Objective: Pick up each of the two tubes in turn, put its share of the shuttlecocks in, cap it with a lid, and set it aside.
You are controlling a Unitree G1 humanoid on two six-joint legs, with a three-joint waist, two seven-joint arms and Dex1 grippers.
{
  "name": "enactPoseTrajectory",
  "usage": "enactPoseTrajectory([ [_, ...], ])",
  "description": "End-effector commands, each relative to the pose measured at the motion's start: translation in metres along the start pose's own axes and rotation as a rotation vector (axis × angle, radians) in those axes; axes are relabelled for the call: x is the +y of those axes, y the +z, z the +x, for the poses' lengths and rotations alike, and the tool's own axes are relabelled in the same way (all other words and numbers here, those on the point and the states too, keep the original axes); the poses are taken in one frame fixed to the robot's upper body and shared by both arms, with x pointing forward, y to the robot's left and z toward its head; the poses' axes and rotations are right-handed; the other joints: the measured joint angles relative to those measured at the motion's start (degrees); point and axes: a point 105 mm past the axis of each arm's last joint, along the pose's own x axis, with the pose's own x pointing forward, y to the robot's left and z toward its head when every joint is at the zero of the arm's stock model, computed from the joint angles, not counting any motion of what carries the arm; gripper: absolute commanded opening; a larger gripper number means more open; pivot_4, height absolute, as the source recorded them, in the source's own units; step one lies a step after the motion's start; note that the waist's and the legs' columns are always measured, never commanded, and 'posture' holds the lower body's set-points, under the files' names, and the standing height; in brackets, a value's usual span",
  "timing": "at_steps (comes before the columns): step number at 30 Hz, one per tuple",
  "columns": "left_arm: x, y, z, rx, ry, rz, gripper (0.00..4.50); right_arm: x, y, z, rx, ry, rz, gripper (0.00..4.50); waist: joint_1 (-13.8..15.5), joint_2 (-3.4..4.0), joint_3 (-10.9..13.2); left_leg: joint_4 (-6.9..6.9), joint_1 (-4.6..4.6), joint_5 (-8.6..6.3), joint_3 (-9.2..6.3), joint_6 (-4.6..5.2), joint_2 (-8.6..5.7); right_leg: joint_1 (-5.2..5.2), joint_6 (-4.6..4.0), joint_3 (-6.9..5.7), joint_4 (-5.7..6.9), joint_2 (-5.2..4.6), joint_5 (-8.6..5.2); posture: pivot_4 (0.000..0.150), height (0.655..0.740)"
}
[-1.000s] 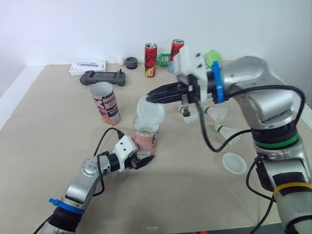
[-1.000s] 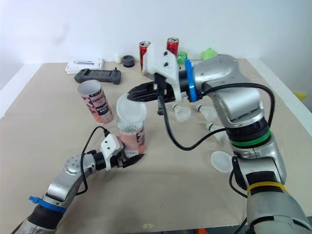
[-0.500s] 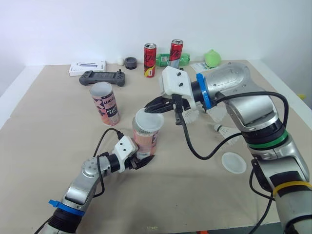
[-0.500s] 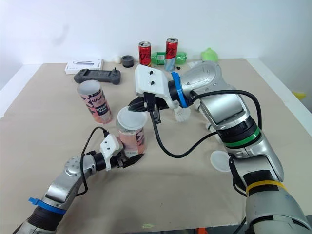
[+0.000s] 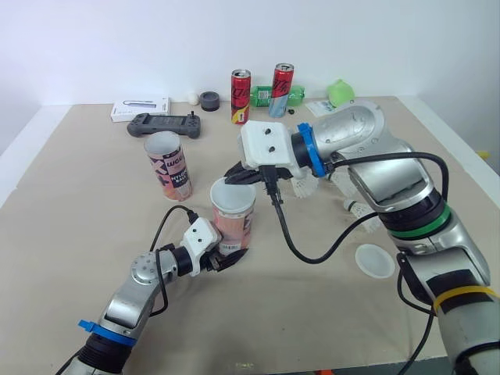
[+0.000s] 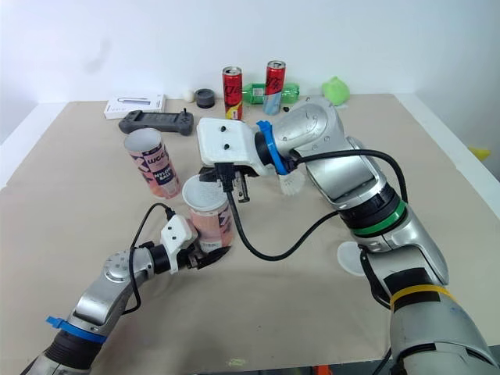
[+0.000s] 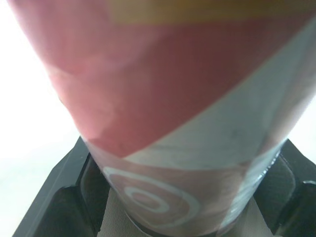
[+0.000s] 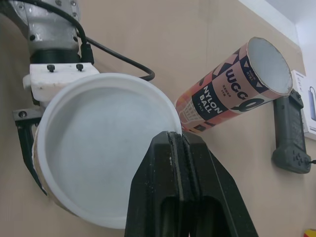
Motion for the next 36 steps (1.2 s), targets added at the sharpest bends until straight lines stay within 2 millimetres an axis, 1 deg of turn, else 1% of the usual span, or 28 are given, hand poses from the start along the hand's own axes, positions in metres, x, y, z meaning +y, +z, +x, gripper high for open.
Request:
enactPoseTrajectory([
  [1,-0.005,-0.013,0.0,0.048,-0.007,-0.03,3.55,-0.002,0.008,0.0,-0.012,0.002,-0.038,0.09,0.0,0.0,0.0,0.0,0.0,0.0,0.0,0.0,0.0,0.0,0.0,0.0,0.0,0.0,0.01,0.15,0.74],
  [7,-0.004,-0.012,0.0,0.045,-0.004,-0.03,3.55,0.003,0.001,0.001,0.029,0.027,-0.055,0.09,-0.01,0.0,0.0,0.0,0.01,0.0,0.0,0.0,0.0,0.0,-0.01,0.0,0.0,0.0,0.01,0.15,0.74],
  [14,-0.004,-0.013,0.0,0.046,-0.008,-0.03,3.55,0.001,0.001,0.001,0.049,0.02,-0.084,0.09,-0.01,0.01,0.0,0.0,0.01,0.0,0.0,0.0,0.0,0.01,-0.01,0.0,0.0,0.0,0.01,0.15,0.74],
  [21,-0.005,-0.013,0.0,0.047,-0.011,-0.029,3.55,-0.003,0.006,-0.003,0.041,0.004,-0.096,0.09,0.0,0.01,0.0,0.0,0.01,0.0,0.0,0.0,0.0,0.0,-0.01,0.0,0.0,0.0,0.0,0.15,0.74],
  [29,-0.005,-0.013,0.0,0.048,-0.013,-0.029,3.55,0.003,0.008,0.004,0.017,0.027,-0.103,0.09,0.0,0.01,0.0,0.0,0.01,0.0,0.0,0.0,0.0,0.0,-0.01,0.0,0.0,0.0,0.01,0.15,0.74],
  [36,-0.005,-0.012,0.0,0.047,-0.013,-0.031,3.55,-0.001,0.018,0.008,-0.033,0.0,-0.155,0.09,-0.04,0.01,0.0,0.0,0.02,0.0,0.0,0.0,0.02,-0.01,-0.04,-0.01,0.0,0.01,0.03,0.15,0.74],
])
